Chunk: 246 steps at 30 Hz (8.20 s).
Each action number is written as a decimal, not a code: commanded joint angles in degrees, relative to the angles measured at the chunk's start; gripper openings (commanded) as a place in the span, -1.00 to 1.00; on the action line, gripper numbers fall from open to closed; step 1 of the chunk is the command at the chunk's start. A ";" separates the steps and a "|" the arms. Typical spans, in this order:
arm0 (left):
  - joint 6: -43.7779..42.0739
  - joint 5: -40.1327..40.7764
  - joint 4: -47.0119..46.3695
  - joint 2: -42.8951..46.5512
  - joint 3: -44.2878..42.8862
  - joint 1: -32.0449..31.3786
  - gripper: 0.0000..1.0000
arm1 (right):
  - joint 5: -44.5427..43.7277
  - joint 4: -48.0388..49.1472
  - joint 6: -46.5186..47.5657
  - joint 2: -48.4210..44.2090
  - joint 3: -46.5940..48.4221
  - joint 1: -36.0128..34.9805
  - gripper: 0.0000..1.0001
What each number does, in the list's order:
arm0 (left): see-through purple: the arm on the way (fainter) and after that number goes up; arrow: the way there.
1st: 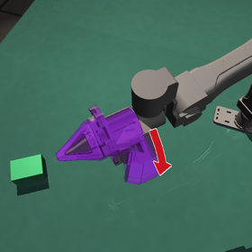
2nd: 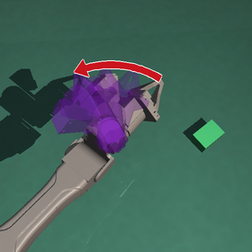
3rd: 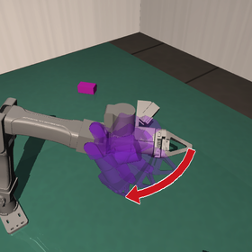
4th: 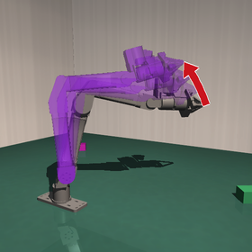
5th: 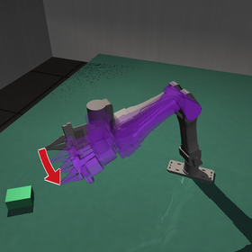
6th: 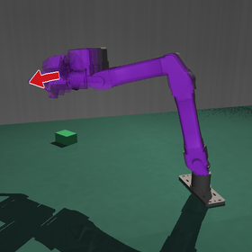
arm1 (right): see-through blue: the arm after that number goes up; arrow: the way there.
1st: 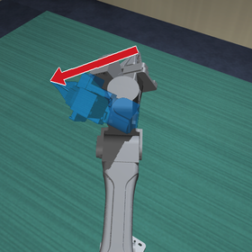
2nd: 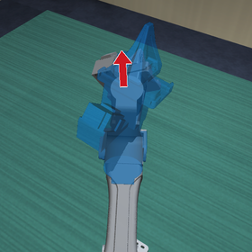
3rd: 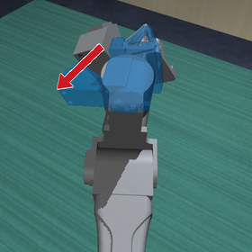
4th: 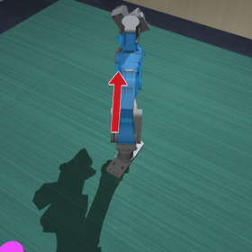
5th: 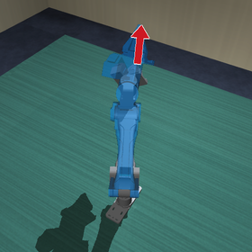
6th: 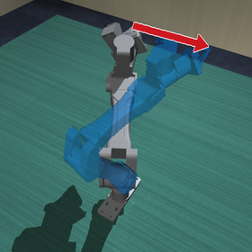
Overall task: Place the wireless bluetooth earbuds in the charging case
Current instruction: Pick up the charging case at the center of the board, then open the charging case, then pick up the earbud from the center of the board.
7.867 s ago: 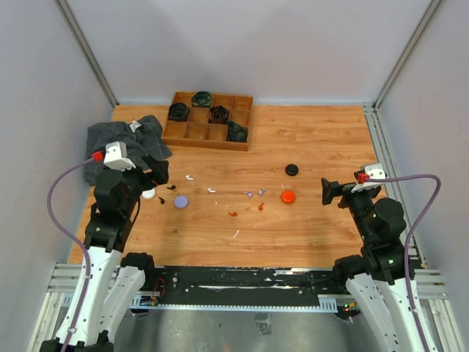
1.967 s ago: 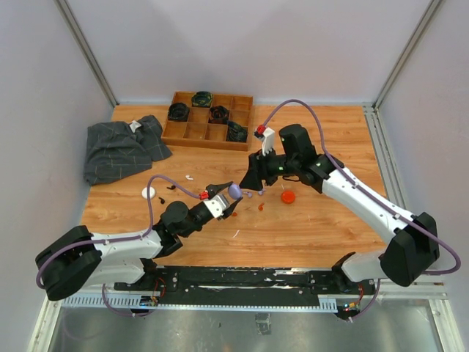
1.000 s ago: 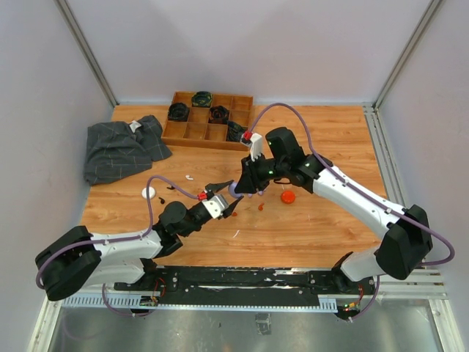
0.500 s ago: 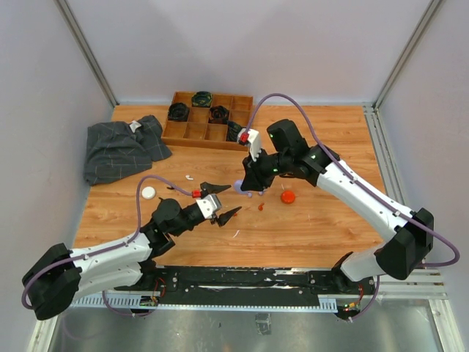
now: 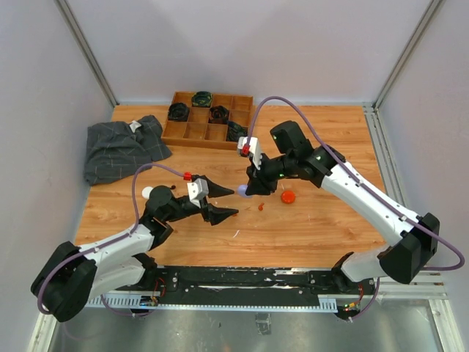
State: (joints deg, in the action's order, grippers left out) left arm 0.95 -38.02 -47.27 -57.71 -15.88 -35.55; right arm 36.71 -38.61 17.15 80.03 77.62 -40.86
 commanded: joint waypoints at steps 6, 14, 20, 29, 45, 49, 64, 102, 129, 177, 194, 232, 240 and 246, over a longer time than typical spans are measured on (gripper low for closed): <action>16.85 -11.70 -15.81 -8.06 -2.85 3.62 0.26 | 6.18 -0.92 8.31 -3.53 -0.39 -1.82 -0.98; 25.90 -14.55 -27.02 -13.86 -2.88 4.70 0.11 | 5.84 -2.37 10.37 -2.94 0.03 -3.27 -0.98; 25.87 -14.75 -27.22 -14.39 -3.17 4.66 0.00 | 5.07 -3.40 10.89 -1.63 1.04 -3.89 -0.98; 22.35 -14.10 -22.81 -12.82 -3.06 4.70 -0.21 | 4.25 -3.53 10.50 0.78 3.16 -4.38 -0.99; 20.98 -14.44 -23.80 -11.43 -1.53 4.70 -0.98 | 3.46 -1.88 8.65 2.14 4.68 -5.01 -0.87; 21.45 -13.76 -24.89 -10.66 -0.13 4.70 -0.81 | 3.84 -0.89 8.67 1.41 4.17 -5.13 -0.96; 21.82 -15.81 -23.31 -10.73 -1.27 4.63 -0.33 | 4.60 -0.90 9.84 1.53 4.29 -6.08 -0.99; 19.26 -0.48 -28.58 -4.50 6.88 4.62 -0.99 | -6.22 19.73 5.43 -5.94 -8.74 -7.61 0.18; 13.95 -6.72 -20.13 0.83 6.59 4.61 -0.99 | -15.80 23.52 3.19 -8.40 -9.33 -7.68 0.13; 8.95 20.67 -14.21 12.57 17.63 6.63 -0.99 | -31.32 13.00 -10.99 23.72 -2.71 0.51 -0.01; 9.03 20.28 -14.70 12.43 17.46 6.59 -1.00 | -31.57 12.69 -8.40 30.37 0.55 -1.83 0.01; 9.04 19.50 -13.07 13.25 16.67 6.63 -1.00 | -29.05 -5.90 -3.46 36.05 14.52 -0.36 -0.15; 9.10 19.98 -11.70 13.40 16.13 6.63 -0.99 | -26.54 -8.02 0.60 39.96 17.42 -0.92 -0.24; 9.16 20.42 -11.97 14.13 16.56 6.63 -1.00 | -28.39 -10.07 2.30 43.08 19.92 -1.28 -0.31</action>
State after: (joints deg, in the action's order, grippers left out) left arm 10.39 -18.48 -58.08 -44.64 -0.54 -29.36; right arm 8.80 -45.65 17.02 121.34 94.63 -41.74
